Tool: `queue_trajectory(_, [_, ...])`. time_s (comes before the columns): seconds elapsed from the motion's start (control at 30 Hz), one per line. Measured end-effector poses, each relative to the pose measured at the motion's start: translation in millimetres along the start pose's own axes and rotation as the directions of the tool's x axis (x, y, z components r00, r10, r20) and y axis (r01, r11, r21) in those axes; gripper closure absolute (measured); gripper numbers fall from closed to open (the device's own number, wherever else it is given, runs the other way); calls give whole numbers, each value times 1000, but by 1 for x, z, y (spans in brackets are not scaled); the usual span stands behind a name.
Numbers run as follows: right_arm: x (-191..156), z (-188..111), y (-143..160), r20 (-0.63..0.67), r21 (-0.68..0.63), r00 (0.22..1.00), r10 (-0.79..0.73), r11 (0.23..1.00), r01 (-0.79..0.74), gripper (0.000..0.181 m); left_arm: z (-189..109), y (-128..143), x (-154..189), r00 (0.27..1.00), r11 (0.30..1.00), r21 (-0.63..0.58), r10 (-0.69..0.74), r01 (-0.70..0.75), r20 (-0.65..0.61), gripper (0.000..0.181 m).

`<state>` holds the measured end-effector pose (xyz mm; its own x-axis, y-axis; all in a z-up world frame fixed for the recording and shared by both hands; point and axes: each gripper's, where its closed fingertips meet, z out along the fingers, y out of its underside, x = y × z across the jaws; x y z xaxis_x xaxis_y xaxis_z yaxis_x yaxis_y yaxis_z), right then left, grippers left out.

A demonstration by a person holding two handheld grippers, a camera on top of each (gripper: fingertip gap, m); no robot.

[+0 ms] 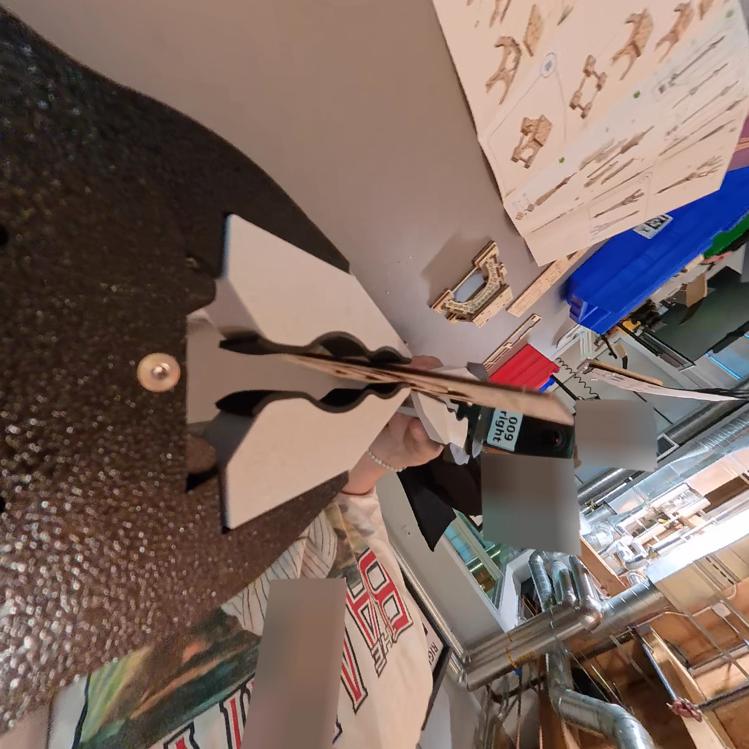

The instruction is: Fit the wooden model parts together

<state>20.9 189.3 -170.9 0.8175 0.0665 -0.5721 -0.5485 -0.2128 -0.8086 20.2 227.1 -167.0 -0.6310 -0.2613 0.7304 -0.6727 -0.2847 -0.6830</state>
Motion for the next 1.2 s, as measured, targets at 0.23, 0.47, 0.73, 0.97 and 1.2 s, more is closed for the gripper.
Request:
queue_trajectory(0.23, [-7, -3, -11, 104, 70, 987, 124, 989, -132, 181, -3, -4, 10, 996, 997, 42, 72, -70, -59, 176])
queue_trajectory(0.47, [-7, -8, -19, 175, 118, 959, 225, 962, -248, 181, -3, -5, 16, 984, 985, 49, 165, -163, -59, 180])
queue_trajectory(0.73, [1, -6, -17, -12, 50, 1000, -9, 999, 9, 151, 1, 13, 5, 999, 995, -95, 44, -42, 14, 181])
queue_trajectory(0.97, [4, 1, -23, -53, 68, 992, -111, 991, 115, 172, 16, 34, 7, 996, 970, -230, 85, -81, 6, 181])
queue_trajectory(1.2, [0, -3, -22, 6, 84, 998, -56, 995, 55, 179, 13, -5, 2, 933, 949, -89, 313, -301, 179, 148])
